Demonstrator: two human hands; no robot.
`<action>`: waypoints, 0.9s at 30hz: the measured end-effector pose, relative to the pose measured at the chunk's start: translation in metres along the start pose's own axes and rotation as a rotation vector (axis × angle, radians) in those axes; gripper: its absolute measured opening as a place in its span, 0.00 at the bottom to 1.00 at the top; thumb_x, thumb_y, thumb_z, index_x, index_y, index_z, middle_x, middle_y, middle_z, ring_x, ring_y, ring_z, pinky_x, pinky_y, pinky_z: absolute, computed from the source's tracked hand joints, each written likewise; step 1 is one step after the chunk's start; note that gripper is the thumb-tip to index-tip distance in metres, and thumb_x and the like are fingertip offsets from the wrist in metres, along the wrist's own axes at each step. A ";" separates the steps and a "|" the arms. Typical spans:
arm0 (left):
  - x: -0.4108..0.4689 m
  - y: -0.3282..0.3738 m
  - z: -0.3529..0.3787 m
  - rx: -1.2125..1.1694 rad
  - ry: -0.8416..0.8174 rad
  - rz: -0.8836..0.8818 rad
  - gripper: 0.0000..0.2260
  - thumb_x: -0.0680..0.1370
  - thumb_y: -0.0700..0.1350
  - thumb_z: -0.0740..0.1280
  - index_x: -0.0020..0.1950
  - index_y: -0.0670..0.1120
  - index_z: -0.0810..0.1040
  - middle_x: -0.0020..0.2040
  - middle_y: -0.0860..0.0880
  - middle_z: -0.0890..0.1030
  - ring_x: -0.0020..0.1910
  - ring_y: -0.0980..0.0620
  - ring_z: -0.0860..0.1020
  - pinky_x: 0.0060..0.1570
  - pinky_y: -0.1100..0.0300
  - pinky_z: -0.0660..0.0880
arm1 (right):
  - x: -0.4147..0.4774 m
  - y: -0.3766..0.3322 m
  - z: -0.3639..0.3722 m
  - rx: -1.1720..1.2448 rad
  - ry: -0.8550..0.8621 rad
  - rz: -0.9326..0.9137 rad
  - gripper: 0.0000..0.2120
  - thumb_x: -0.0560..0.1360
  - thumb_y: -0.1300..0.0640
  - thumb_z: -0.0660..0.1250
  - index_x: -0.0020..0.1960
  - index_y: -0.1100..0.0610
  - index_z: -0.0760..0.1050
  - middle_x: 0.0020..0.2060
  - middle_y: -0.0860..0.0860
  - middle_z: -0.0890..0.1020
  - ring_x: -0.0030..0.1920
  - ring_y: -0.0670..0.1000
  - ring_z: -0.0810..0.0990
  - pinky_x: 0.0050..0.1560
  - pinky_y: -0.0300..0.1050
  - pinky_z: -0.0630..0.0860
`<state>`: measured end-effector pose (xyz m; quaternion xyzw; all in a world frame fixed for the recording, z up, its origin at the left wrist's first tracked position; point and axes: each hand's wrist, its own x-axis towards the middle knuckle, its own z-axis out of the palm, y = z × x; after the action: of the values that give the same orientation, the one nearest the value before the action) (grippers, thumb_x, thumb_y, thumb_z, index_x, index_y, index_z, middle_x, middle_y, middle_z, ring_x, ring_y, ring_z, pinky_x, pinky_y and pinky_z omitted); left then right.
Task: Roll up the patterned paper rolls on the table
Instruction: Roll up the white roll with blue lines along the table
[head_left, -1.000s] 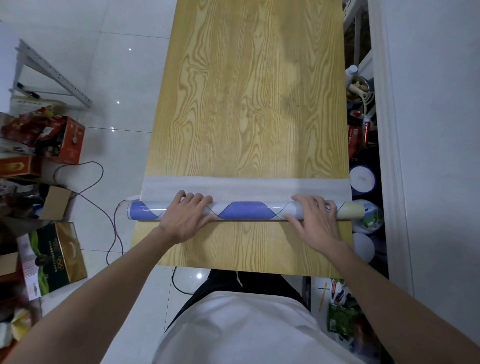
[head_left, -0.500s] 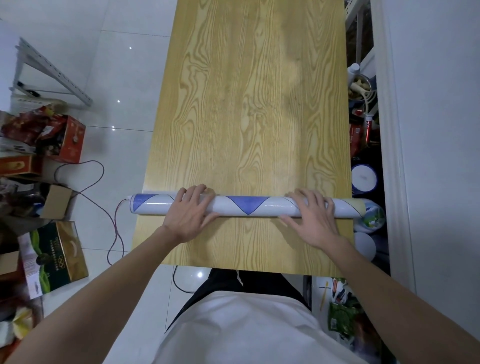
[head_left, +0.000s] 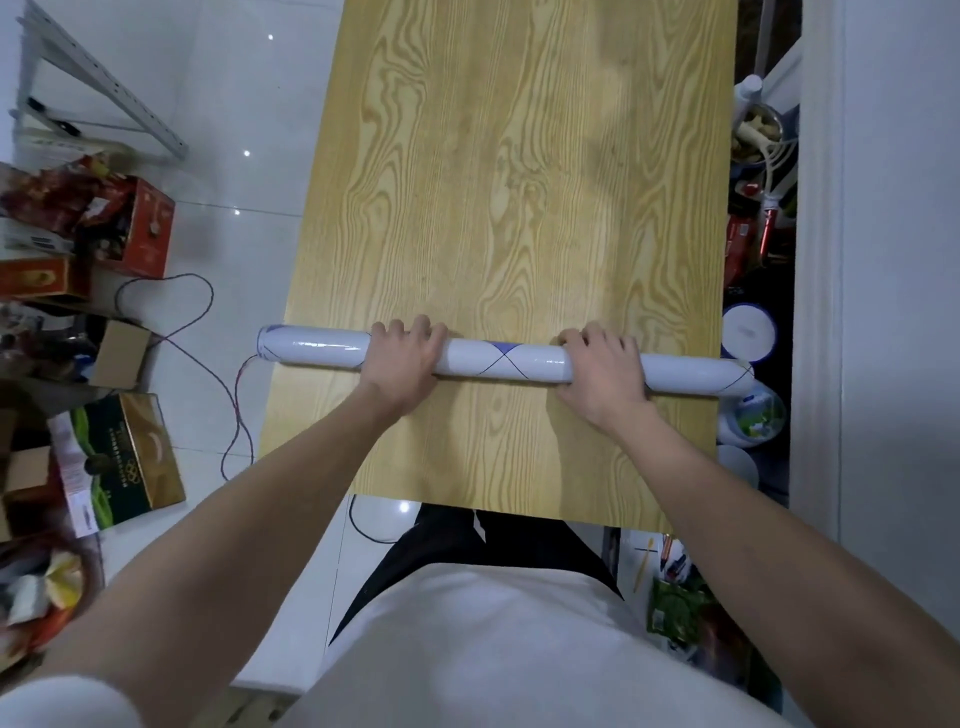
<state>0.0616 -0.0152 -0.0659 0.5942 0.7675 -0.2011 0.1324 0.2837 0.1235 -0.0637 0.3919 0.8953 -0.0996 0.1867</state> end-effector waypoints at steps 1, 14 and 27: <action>0.002 -0.002 -0.004 -0.011 -0.014 0.008 0.24 0.71 0.51 0.69 0.63 0.47 0.66 0.54 0.47 0.75 0.45 0.42 0.75 0.45 0.50 0.67 | 0.003 0.000 -0.003 -0.009 -0.021 -0.008 0.29 0.67 0.49 0.71 0.66 0.51 0.69 0.57 0.54 0.75 0.56 0.57 0.74 0.56 0.52 0.65; -0.085 -0.021 -0.026 -0.167 0.087 0.057 0.19 0.69 0.48 0.70 0.59 0.47 0.74 0.53 0.47 0.78 0.44 0.44 0.76 0.43 0.52 0.71 | -0.042 -0.018 -0.036 0.017 0.042 -0.230 0.15 0.67 0.49 0.66 0.52 0.51 0.73 0.46 0.50 0.81 0.46 0.57 0.79 0.49 0.50 0.69; -0.195 -0.045 -0.015 -0.104 0.306 0.282 0.16 0.64 0.46 0.73 0.51 0.49 0.78 0.38 0.51 0.78 0.35 0.45 0.77 0.34 0.56 0.67 | -0.212 -0.107 -0.015 0.112 0.239 0.089 0.16 0.64 0.54 0.68 0.52 0.50 0.74 0.43 0.47 0.79 0.45 0.55 0.78 0.42 0.47 0.58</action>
<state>0.0696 -0.1855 0.0401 0.7117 0.6972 -0.0482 0.0714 0.3327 -0.0850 0.0406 0.4503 0.8859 -0.0935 0.0606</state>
